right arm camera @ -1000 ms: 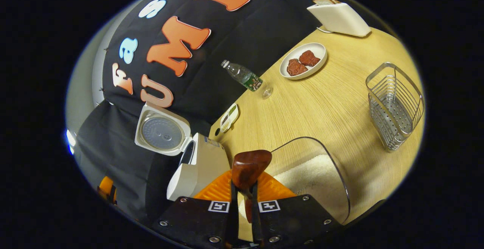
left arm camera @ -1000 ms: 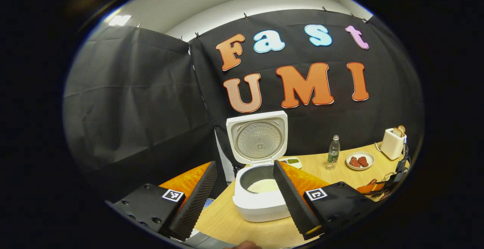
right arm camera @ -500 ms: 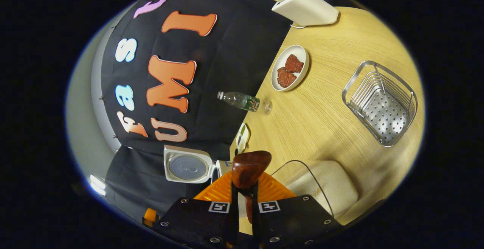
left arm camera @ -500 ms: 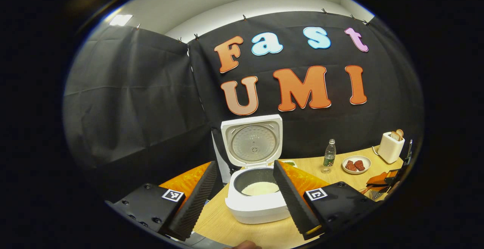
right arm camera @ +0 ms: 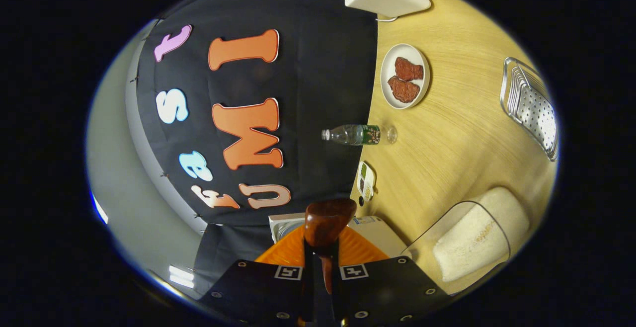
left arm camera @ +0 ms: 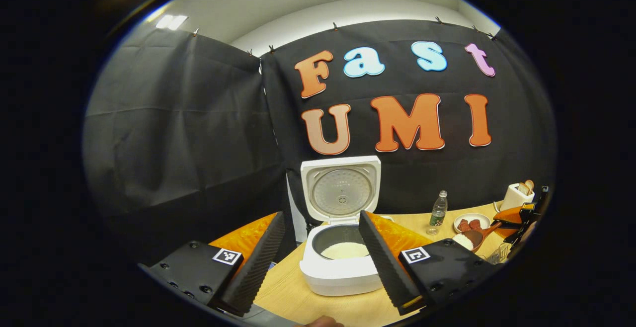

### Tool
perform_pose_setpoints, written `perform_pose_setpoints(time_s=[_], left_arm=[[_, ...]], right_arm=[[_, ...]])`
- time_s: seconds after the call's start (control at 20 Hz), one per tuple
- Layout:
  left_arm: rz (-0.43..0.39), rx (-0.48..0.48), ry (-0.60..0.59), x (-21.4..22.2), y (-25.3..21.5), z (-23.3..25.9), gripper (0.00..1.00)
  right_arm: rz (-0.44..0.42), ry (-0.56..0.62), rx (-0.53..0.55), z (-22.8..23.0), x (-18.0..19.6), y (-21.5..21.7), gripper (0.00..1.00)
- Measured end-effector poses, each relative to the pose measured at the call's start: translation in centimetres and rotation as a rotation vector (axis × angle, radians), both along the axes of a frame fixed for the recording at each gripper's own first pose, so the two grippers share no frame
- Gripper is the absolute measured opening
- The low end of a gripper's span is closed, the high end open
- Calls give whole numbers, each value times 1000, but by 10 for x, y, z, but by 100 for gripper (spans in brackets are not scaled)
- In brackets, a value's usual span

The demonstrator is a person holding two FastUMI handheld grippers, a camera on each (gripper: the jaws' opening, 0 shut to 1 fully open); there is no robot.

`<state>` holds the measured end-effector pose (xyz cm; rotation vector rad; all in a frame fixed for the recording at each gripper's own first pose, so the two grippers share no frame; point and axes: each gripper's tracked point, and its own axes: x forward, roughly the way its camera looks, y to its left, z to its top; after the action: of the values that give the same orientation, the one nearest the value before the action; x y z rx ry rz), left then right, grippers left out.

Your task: Close the left gripper, press the button to open the rice cooker; take a wooden spoon from the chopstick holder with the right hand, scoop a spoonful of rice and pour it into the rice cooker, then put the wooden spoon back into the chopstick holder.

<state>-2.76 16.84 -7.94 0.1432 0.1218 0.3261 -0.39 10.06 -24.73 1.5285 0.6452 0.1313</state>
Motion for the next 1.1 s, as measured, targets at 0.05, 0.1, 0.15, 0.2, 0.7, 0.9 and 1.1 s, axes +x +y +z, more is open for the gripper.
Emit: perform_pose_setpoints(time_s=[0.05,0.1,0.15,0.2,0.7,0.9,1.1], left_arm=[[12,-2,-1,-1,6,-1,96],[26,-4,-1,-3,11,-2,96],[38,-7,-3,-3,16,-2,100],[49,-10,-3,-4,21,-3,100],[111,-18,-9,-11,74,-6,100],[121,3,13,-17,95,-15,100],[131,-8,41,-16,114,-25,100]], right_arm=[[0,-1,22,4,5,5,13],[-2,-7,51,10,9,10,13],[3,-13,71,16,15,17,13],[9,-19,88,23,19,25,13],[93,-82,133,65,81,134,13],[116,-88,-6,55,102,166,13],[138,-110,-171,43,124,193,13]])
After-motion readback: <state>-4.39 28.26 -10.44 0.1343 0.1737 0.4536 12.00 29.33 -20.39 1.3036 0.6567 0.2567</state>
